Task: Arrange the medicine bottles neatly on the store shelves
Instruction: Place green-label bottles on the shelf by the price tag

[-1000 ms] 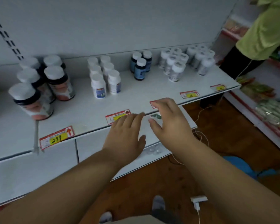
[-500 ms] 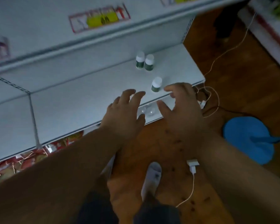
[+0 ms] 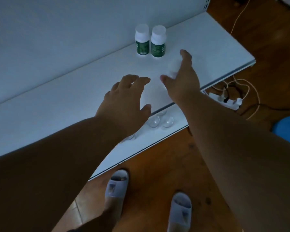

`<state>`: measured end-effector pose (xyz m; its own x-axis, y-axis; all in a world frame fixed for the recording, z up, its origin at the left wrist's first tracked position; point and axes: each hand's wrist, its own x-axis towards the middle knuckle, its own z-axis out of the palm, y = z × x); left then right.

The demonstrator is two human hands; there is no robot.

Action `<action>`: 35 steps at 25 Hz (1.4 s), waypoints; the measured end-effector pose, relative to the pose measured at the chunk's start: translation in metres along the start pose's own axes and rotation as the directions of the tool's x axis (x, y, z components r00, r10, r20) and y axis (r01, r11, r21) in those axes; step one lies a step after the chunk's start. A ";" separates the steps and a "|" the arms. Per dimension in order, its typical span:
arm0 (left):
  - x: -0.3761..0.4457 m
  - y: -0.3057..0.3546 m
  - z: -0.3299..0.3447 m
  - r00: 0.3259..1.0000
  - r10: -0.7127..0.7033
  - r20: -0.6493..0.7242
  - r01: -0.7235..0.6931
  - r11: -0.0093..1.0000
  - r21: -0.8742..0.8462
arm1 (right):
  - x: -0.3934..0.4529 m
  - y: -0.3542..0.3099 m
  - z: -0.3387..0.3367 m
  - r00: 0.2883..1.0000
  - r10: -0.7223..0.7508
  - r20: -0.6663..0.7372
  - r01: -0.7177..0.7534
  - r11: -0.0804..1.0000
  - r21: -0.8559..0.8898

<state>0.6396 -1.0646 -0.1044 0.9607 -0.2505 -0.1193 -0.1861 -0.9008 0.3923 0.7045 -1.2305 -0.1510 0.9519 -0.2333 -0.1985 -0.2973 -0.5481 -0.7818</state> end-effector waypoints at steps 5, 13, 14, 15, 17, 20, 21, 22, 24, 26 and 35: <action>-0.037 0.023 -0.030 0.981 -0.166 0.100 0.189 0.931 -0.311 | -0.075 -0.033 -0.033 0.987 0.101 0.129 -0.145 0.904 0.403; -0.220 0.127 -0.168 0.927 -0.350 0.132 0.334 0.616 -0.713 | -0.255 -0.170 -0.175 0.759 0.223 0.611 -0.618 0.542 0.570; -0.240 0.134 -0.185 0.928 -0.360 0.099 0.313 0.606 -0.731 | -0.271 -0.189 -0.190 0.749 0.202 0.632 -0.626 0.528 0.574; -0.258 0.140 -0.202 0.931 -0.359 0.068 0.285 0.598 -0.749 | -0.285 -0.208 -0.203 0.735 0.173 0.656 -0.632 0.525 0.570; -0.293 0.146 -0.230 0.933 -0.360 -0.006 0.226 0.601 -0.767 | -0.314 -0.248 -0.218 0.695 0.098 0.712 -0.642 0.531 0.553; -0.339 0.135 -0.265 0.909 -0.404 -0.101 0.182 0.605 -0.775 | -0.353 -0.301 -0.207 0.666 -0.041 0.745 -0.535 0.670 0.515; -0.358 0.124 -0.278 0.899 -0.415 -0.139 0.159 0.605 -0.780 | -0.370 -0.321 -0.195 0.655 -0.110 0.747 -0.454 0.734 0.505; -0.380 0.109 -0.291 0.888 -0.422 -0.183 0.129 0.612 -0.781 | -0.389 -0.343 -0.179 0.634 -0.173 0.754 -0.370 0.788 0.492; -0.425 0.077 -0.316 0.861 -0.439 -0.258 0.091 0.631 -0.770 | -0.433 -0.388 -0.145 0.600 -0.269 0.753 -0.233 0.842 0.486; -0.481 0.040 -0.342 0.816 -0.489 -0.308 0.095 0.639 -0.763 | -0.484 -0.430 -0.101 0.557 -0.381 0.738 -0.132 0.837 0.531; -0.702 -0.122 -0.457 0.578 -0.742 -0.340 0.498 0.651 -0.573 | -0.677 -0.566 0.098 0.217 -0.551 0.806 -0.020 0.823 0.568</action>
<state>0.0823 -0.6168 0.3487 0.7636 0.6438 -0.0497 0.4750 -0.5079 0.7186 0.2350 -0.6838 0.3677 0.4299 0.8986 -0.0883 -0.2221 0.0105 -0.9750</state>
